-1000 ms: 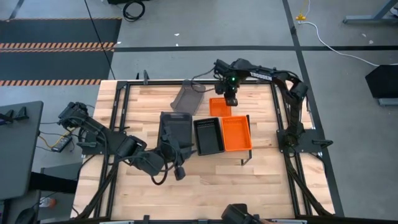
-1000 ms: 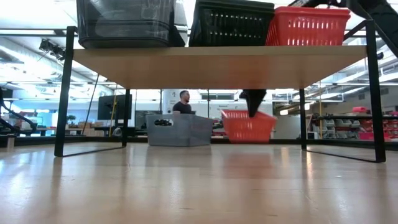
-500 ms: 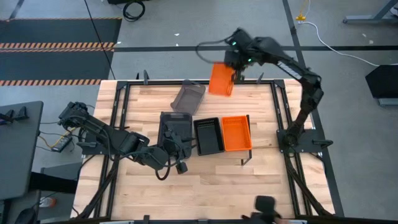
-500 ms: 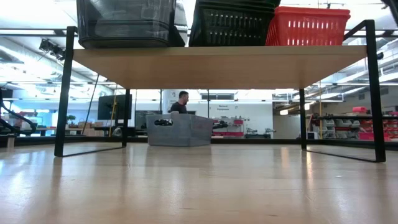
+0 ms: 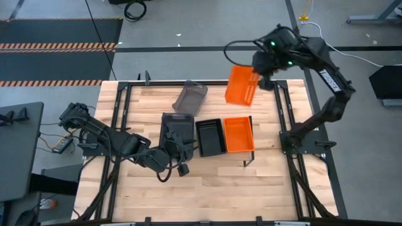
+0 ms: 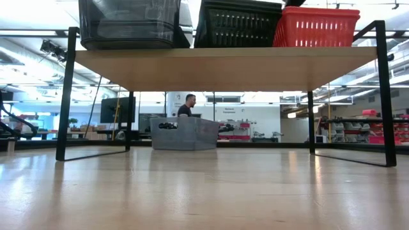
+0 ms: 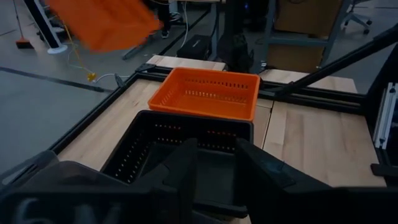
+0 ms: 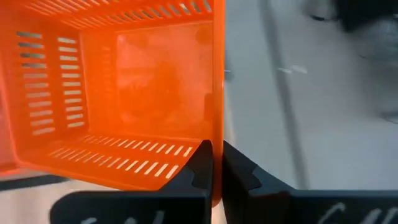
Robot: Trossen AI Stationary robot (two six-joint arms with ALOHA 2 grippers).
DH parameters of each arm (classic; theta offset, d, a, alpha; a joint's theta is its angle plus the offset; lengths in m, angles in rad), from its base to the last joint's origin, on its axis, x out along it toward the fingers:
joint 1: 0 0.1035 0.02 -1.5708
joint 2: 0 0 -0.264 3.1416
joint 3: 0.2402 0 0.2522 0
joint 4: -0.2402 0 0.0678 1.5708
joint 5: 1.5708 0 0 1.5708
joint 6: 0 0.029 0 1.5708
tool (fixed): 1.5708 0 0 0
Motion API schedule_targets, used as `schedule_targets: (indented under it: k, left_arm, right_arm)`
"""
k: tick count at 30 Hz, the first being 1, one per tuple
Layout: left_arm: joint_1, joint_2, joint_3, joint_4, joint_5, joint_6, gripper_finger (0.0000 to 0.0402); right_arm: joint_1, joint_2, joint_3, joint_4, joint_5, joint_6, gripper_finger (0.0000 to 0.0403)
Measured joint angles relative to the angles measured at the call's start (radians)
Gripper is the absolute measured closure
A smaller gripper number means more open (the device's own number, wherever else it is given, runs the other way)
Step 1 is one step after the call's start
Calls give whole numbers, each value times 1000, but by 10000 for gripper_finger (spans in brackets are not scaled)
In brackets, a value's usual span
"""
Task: Stack baskets on shelf by color
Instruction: Stack the orange bin on top of the orange bins on the shelf
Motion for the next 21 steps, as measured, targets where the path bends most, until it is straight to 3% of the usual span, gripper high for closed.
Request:
schedule_targets:
  k: [5, 12, 21]
  left_arm:
    - [0, 0, 0, 0, 0, 0, 285]
    - [4, 0, 0, -42, -9, 20, 285]
    - [13, 0, 0, -129, -236, 61, 285]
  right_arm:
    - [70, -29, -16, -55, -166, 110, 383]
    - [221, -29, -129, -60, -182, 192, 385]
    - [348, -34, -293, -60, -179, 254, 382]
